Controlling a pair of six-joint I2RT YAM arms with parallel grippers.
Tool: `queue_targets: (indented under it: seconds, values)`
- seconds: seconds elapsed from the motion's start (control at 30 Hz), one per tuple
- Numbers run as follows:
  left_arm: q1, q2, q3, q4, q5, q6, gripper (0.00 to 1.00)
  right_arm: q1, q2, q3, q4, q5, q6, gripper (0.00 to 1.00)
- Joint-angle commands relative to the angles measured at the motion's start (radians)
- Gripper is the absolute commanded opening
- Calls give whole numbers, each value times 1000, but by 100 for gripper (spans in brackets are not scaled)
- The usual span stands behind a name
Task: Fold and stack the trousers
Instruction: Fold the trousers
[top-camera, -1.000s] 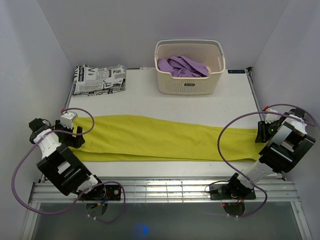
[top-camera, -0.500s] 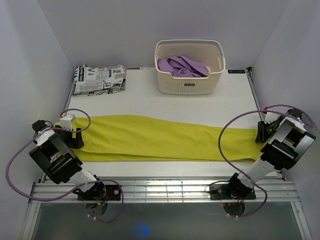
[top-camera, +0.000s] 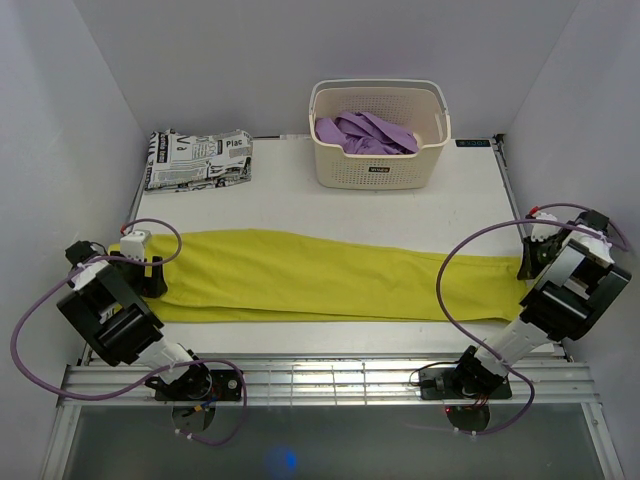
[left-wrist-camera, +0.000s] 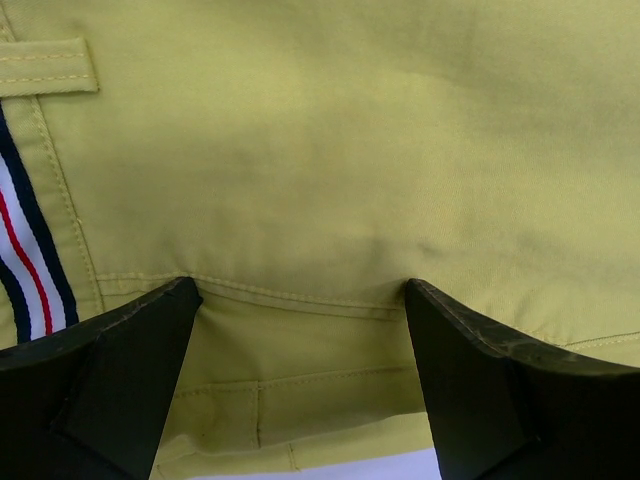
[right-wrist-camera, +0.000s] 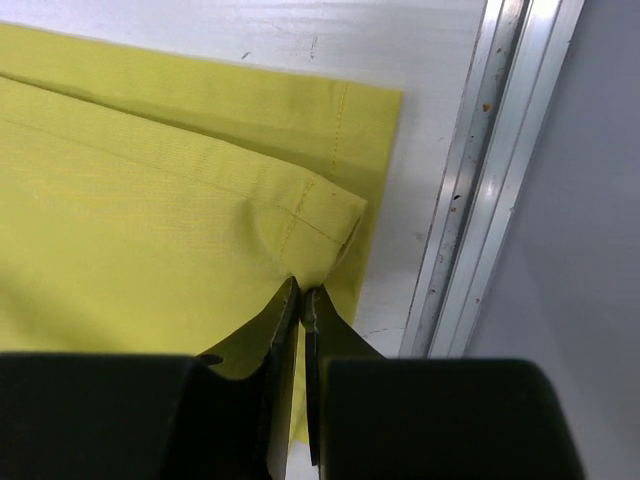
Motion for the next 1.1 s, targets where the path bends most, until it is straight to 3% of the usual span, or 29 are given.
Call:
queue_targets:
  seconds: [0.0, 0.57, 0.8, 0.9, 0.97, 1.0, 1.07]
  values:
    - [0, 27, -22, 32, -61, 1, 96, 5, -58, 73, -14, -9, -39, 8]
    - [0, -12, -36, 9, -72, 35, 97, 86, 21, 64, 119, 88, -39, 8]
    - [1, -123, 82, -260, 130, 80, 98, 120, 54, 84, 255, 248, -71, 8]
    - [1, -141, 171, -339, 151, 83, 98, 127, 80, 133, 232, 282, -69, 8]
    - [1, -141, 208, -428, 137, 110, 98, 141, 77, 183, 197, 286, -60, 23]
    - [3, -147, 219, -445, 122, 110, 97, 147, 70, 202, 171, 264, -56, 58]
    - [6, -164, 205, -468, 63, 112, 97, 164, 16, 232, 79, 223, -30, 93]
